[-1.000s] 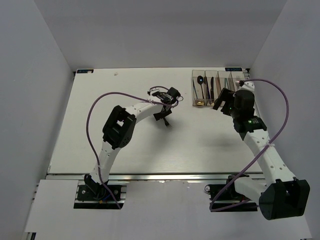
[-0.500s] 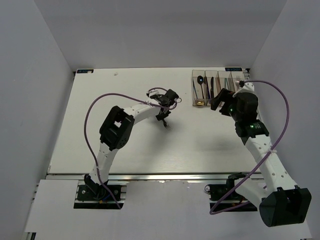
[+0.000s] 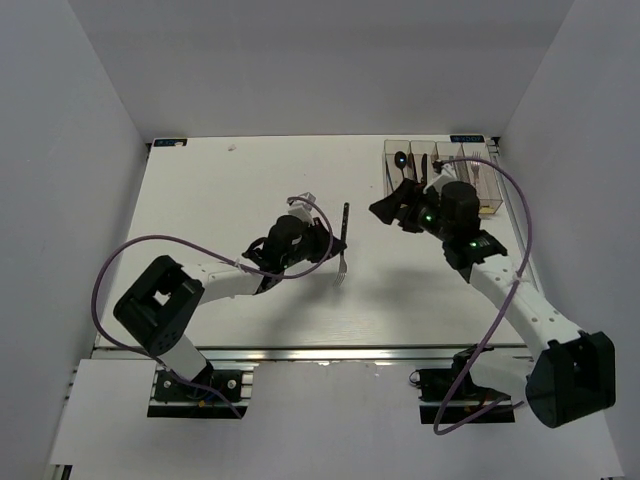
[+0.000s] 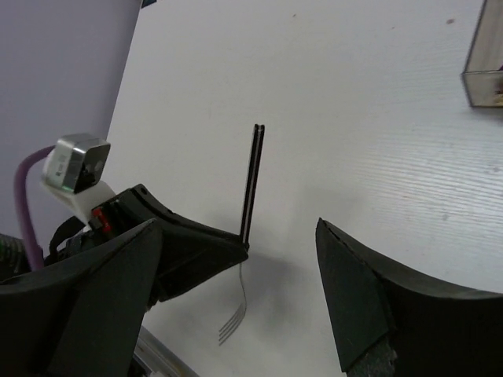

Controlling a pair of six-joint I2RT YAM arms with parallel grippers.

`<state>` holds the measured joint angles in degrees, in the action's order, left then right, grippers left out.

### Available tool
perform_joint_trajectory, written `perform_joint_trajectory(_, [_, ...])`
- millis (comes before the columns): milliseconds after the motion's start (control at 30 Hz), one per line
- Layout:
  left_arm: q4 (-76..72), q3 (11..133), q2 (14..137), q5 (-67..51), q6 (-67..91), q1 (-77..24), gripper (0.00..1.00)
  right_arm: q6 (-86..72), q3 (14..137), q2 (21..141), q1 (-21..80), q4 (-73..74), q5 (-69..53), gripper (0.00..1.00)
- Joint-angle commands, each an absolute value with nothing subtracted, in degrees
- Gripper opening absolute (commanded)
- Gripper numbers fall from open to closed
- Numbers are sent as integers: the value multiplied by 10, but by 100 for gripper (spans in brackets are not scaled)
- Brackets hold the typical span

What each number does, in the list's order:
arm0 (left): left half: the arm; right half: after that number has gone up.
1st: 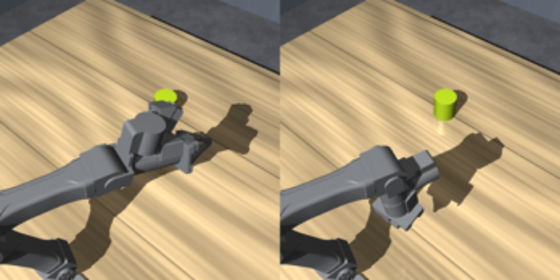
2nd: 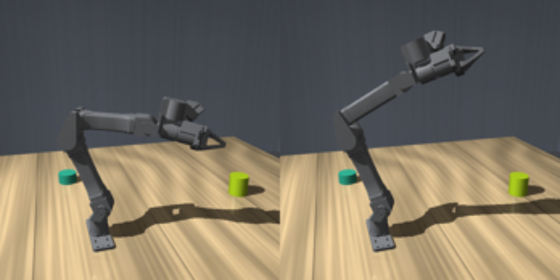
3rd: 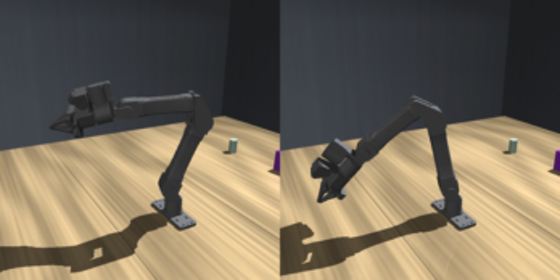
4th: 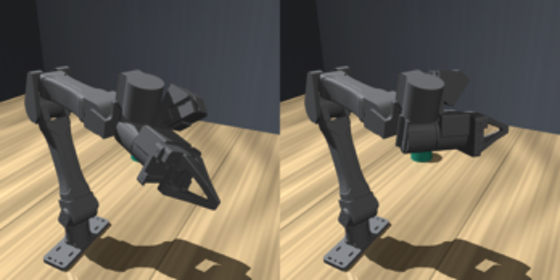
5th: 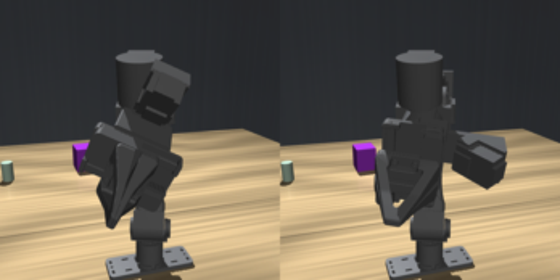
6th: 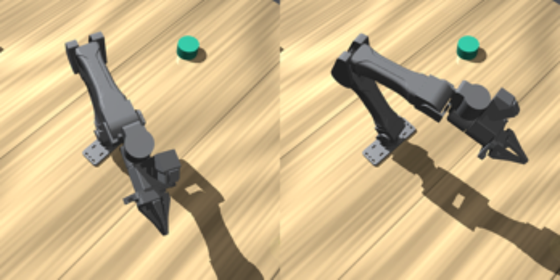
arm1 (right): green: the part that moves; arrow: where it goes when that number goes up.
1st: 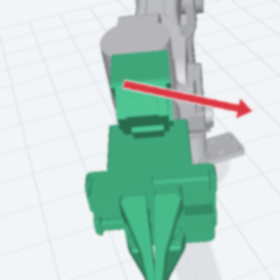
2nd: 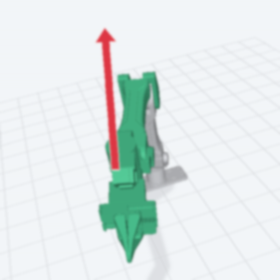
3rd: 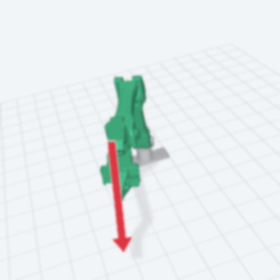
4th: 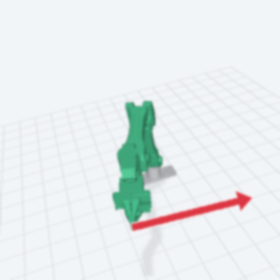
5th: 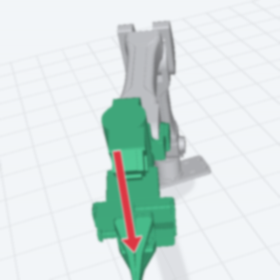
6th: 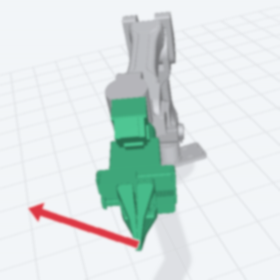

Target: Sort the eating utensils into containers

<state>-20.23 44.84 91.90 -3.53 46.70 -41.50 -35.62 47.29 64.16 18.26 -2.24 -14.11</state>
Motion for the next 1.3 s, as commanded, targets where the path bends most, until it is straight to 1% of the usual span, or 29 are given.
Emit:
perform_joint_trajectory(0, [-408, 418, 895, -165, 460, -417, 0, -374, 523, 673, 238, -34, -68, 82])
perform_joint_trajectory(67, [-464, 392, 890, -178, 477, -417, 0, -374, 542, 698, 255, -11, -28, 81])
perform_joint_trajectory(233, [-535, 372, 889, -204, 497, -417, 0, -378, 548, 735, 298, -4, -15, 71])
perform_joint_trajectory(367, [-574, 368, 903, -221, 514, -417, 0, -386, 550, 768, 320, -2, -2, 70])
perform_joint_trajectory(433, [-591, 366, 907, -222, 522, -417, 0, -388, 545, 773, 321, -5, -5, 61])
perform_joint_trajectory(467, [-591, 366, 909, -221, 523, -417, 0, -390, 542, 772, 322, -9, -11, 54])
perform_joint_trajectory(500, [-591, 367, 911, -221, 521, -417, 0, -395, 539, 770, 324, -20, -17, 34])
perform_joint_trajectory(533, [-591, 368, 918, -221, 520, -417, 0, -395, 532, 765, 325, -28, -37, 24])
perform_joint_trajectory(567, [-582, 377, 920, -212, 519, -417, 4, -396, 527, 762, 326, -39, -48, 13])
perform_joint_trajectory(600, [-554, 385, 925, -207, 511, -417, 15, -397, 523, 759, 325, -62, -61, 0])
perform_joint_trajectory(633, [-529, 393, 926, -198, 508, -417, 30, -392, 520, 751, 325, -73, -69, 0])
perform_joint_trajectory(667, [-495, 402, 924, -159, 504, -417, 69, -382, 523, 748, 323, -75, -64, 0])
perform_joint_trajectory(700, [-411, 423, 919, -134, 485, -417, 84, -336, 533, 746, 319, -58, -52, 0])
perform_joint_trajectory(733, [-363, 433, 911, -110, 476, -417, 90, -303, 561, 747, 313, -47, -20, 0])
perform_joint_trajectory(767, [-313, 445, 890, -59, 466, -417, 95, -264, 576, 751, 295, -37, 4, 0])
perform_joint_trajectory(800, [-192, 473, 875, -29, 444, -417, 96, -231, 591, 756, 283, -24, 45, 0])
perform_joint_trajectory(833, [-132, 483, 860, -1, 436, -417, 97, -168, 606, 772, 264, -15, 76, 0])
perform_joint_trajectory(867, [-27, 493, 827, 54, 431, -417, 98, -139, 635, 785, 215, -15, 76, 0])
perform_joint_trajectory(933, [79, 514, 789, 105, 431, -417, 98, -59, 673, 837, 163, -13, 96, 0])
perform_joint_trajectory(967, [114, 517, 771, 118, 425, -417, 98, -37, 723, 856, 118, -10, 118, 0])
perform_joint_trajectory(1000, [162, 517, 731, 113, 411, -417, 98, -20, 750, 900, 96, -4, 136, 0])
perform_joint_trajectory(1033, [177, 512, 709, 99, 403, -417, 98, -10, 779, 923, 72, -1, 168, 0])
perform_joint_trajectory(1067, [187, 508, 688, 80, 396, -417, 98, -4, 805, 943, 33, 13, 181, 0])
perform_joint_trajectory(1100, [207, 505, 652, 45, 374, -417, 98, -3, 847, 979, 16, 8, 186, 0])
perform_joint_trajectory(1133, [225, 504, 636, 38, 360, -418, 98, -3, 866, 997, 5, -2, 178, 0])
perform_joint_trajectory(1167, [243, 506, 622, 40, 349, -418, 98, -3, 883, 1015, -30, -34, 173, 0])
perform_joint_trajectory(1200, [282, 506, 595, 57, 333, -418, 98, -3, 917, 1051, -42, -46, 151, 0])
perform_joint_trajectory(1233, [300, 505, 584, 66, 324, -418, 98, -4, 938, 1073, -57, -51, 101, 0])
perform_joint_trajectory(1267, [312, 498, 572, 69, 312, -418, 98, -3, 964, 1093, -78, -46, 99, 0])
